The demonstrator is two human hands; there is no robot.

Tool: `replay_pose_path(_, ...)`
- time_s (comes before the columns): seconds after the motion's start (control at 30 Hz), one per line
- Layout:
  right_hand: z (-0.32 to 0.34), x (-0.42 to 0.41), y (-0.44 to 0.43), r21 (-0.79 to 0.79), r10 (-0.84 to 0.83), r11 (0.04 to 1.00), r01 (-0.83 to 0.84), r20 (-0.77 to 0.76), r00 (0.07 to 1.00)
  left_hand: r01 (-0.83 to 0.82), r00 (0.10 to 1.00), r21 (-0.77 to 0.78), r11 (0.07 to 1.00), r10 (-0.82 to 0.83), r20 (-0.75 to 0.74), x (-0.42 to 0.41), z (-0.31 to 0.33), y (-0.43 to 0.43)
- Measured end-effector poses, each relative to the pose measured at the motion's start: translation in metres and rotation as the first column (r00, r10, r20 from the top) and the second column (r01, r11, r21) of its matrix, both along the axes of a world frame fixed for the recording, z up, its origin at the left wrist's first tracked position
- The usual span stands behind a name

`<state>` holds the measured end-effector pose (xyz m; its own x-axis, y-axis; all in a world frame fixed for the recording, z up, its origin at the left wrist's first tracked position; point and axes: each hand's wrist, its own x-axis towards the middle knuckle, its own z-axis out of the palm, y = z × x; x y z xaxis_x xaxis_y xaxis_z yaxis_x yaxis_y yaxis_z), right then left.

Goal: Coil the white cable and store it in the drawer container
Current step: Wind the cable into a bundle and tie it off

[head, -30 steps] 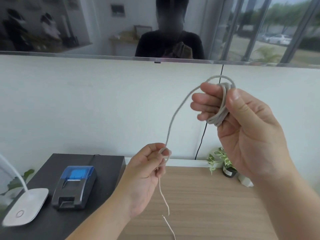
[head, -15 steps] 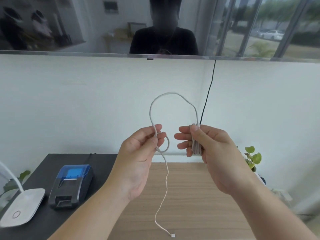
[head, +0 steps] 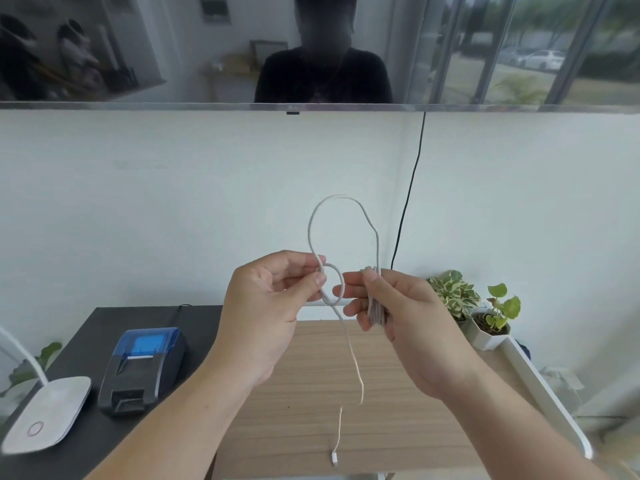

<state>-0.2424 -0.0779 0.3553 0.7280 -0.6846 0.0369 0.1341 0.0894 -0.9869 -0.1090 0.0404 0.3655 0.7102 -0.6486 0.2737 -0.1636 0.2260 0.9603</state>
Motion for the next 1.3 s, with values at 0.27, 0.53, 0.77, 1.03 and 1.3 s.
replay_pose_path(0.27,-0.009,-0.002,0.004,0.017,0.041,0.999,-0.043,0.11,0.993,-0.005,1.0,0.125,0.992,0.006,-0.013,-0.002,0.008,0.004)
replay_pose_path(0.53,-0.021,-0.014,0.011,0.021,0.149,0.989,-0.15,0.035,0.988,0.049,0.98,0.07,0.996,-0.035,-0.195,-0.003,0.013,0.003)
replay_pose_path(0.77,-0.027,-0.02,0.01,-0.058,0.116,0.991,-0.118,-0.033,0.993,0.081,0.929,-0.016,0.997,-0.081,-0.362,-0.004,0.02,0.004)
replay_pose_path(1.03,-0.018,-0.008,0.013,-0.147,-0.064,0.987,0.063,-0.007,0.998,0.213,0.914,-0.048,0.976,-0.216,-0.342,-0.009,0.01,-0.002)
replay_pose_path(1.3,-0.006,0.002,0.016,-0.335,-0.144,0.936,0.105,-0.095,0.985,0.169,0.968,0.032,0.985,-0.16,-0.195,-0.007,0.007,-0.005)
